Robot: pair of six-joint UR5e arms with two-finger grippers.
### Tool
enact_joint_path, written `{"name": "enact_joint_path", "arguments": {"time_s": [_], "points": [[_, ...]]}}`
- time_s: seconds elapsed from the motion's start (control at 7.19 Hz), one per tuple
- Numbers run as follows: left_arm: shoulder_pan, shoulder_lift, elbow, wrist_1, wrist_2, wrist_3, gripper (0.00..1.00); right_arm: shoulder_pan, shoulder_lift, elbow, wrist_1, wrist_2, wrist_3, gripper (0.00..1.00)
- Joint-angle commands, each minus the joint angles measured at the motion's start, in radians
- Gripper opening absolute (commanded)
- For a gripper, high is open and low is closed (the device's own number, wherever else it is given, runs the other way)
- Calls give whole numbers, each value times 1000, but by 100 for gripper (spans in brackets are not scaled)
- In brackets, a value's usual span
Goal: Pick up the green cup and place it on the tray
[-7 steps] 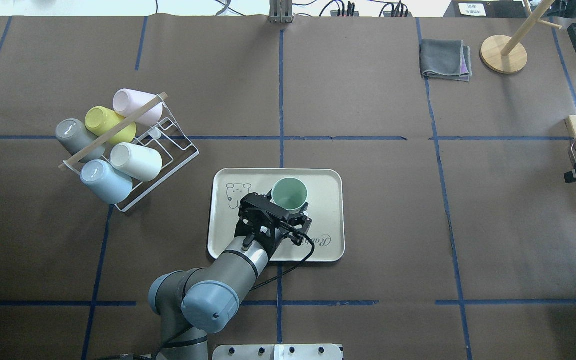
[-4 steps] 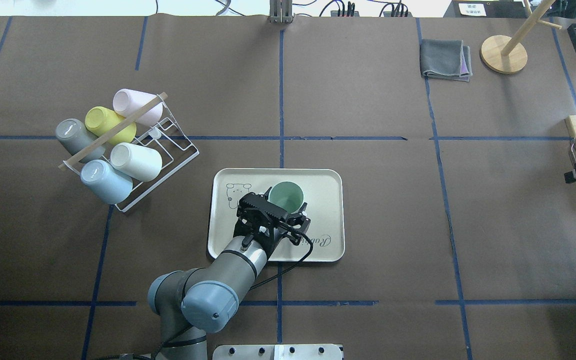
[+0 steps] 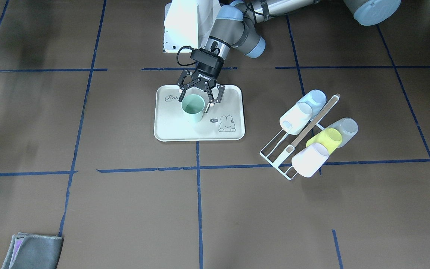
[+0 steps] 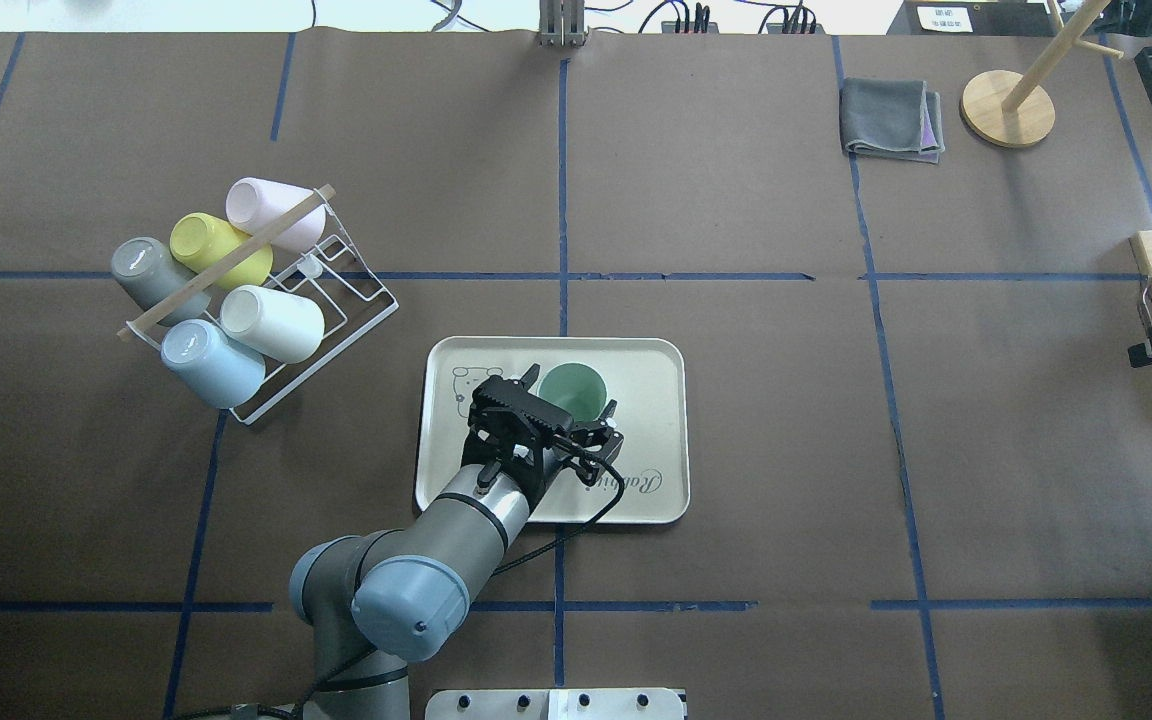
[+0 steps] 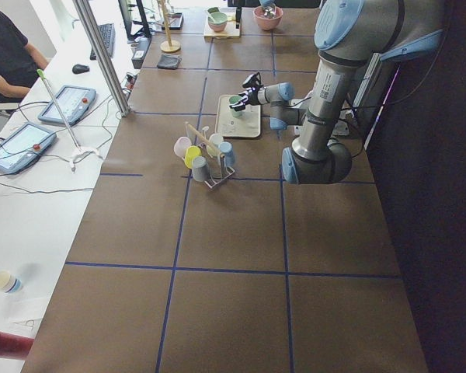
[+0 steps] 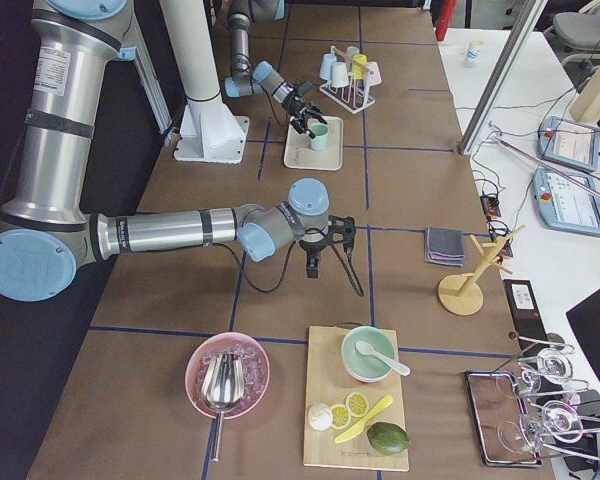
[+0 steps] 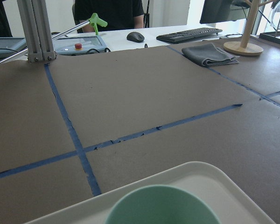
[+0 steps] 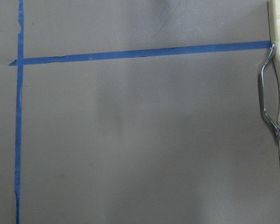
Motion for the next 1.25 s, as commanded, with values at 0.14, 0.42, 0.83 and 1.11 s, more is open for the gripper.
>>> {"name": "enact_joint_path", "arguments": {"time_s": [0.14, 0.42, 0.83, 1.11], "points": [[-4, 52, -214, 17, -3, 67, 100, 1, 0, 0, 1, 0, 0, 100], [-44, 88, -338, 112, -3, 158, 100, 6, 0, 0, 1, -6, -5, 100], [-187, 147, -362, 210, -111, 157, 100, 110, -2, -28, -15, -3, -142, 100], [-341, 244, -378, 236, -306, 156, 100, 147, -2, -69, -15, -3, -231, 100]]}}
